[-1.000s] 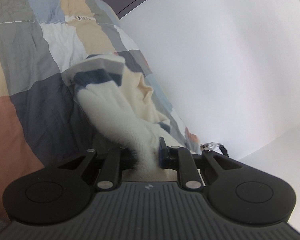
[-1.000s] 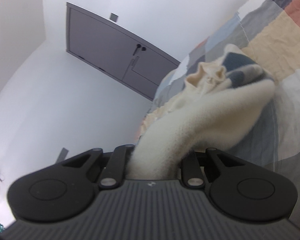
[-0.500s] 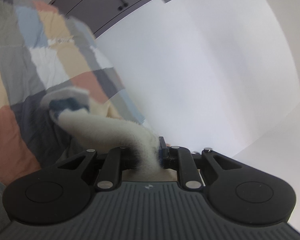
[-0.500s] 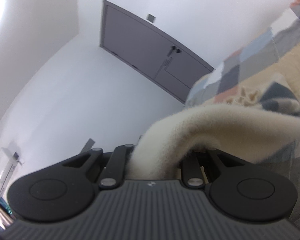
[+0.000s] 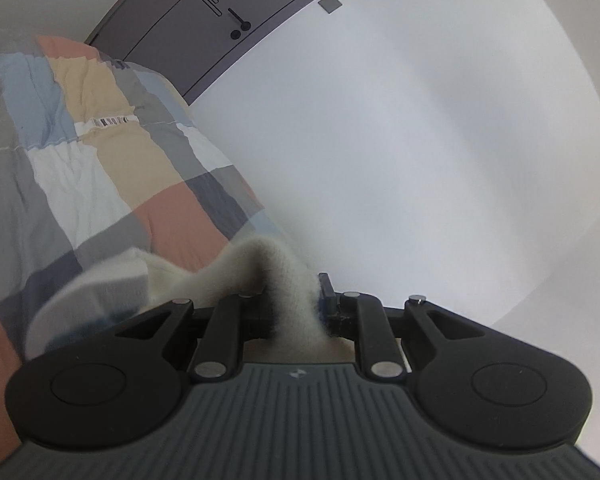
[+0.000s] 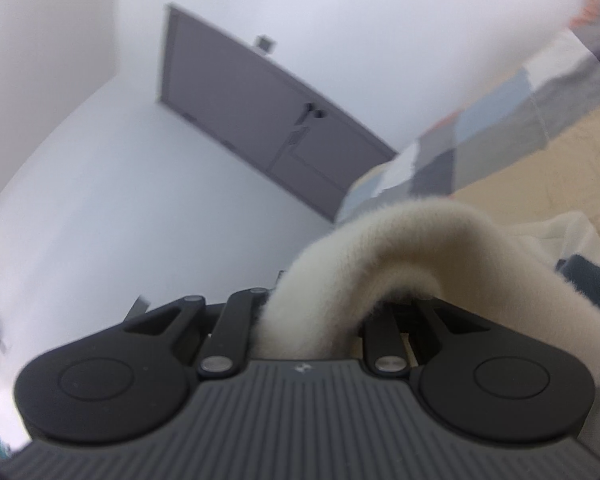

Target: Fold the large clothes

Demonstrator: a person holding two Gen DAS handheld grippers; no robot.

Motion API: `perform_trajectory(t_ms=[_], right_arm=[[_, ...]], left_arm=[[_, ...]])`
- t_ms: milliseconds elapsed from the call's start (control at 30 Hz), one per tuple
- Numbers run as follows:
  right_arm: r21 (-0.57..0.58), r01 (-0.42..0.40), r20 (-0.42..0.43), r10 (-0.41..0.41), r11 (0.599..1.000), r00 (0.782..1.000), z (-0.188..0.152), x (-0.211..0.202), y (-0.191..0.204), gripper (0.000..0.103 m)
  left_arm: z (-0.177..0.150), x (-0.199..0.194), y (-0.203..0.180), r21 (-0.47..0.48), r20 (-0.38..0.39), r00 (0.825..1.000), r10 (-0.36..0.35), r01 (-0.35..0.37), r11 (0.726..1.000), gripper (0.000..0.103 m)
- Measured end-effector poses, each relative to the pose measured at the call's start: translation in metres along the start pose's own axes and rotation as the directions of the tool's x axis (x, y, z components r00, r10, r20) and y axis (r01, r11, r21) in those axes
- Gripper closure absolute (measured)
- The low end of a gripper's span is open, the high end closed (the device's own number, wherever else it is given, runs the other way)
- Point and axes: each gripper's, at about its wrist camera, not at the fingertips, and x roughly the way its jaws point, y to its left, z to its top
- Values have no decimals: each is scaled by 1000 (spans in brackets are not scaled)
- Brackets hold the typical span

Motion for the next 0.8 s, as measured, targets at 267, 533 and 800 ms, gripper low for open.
perform_trajectory(t_ms=[267,533,800], right_arm=[[61,135,0,-135,989,991,11,72,-49,81],[150,230,-77,-221,962,972,9,129,-124,81],[211,310,-146,-283,927,948,10,174,-178,81]], left_arm=[[16,102,55,21,-60,995,84,-83,996,82],[8,175,109,65,-140,982,129,-121,990,78],[3,219,157,-30,-176,979,99,-106,994,64]])
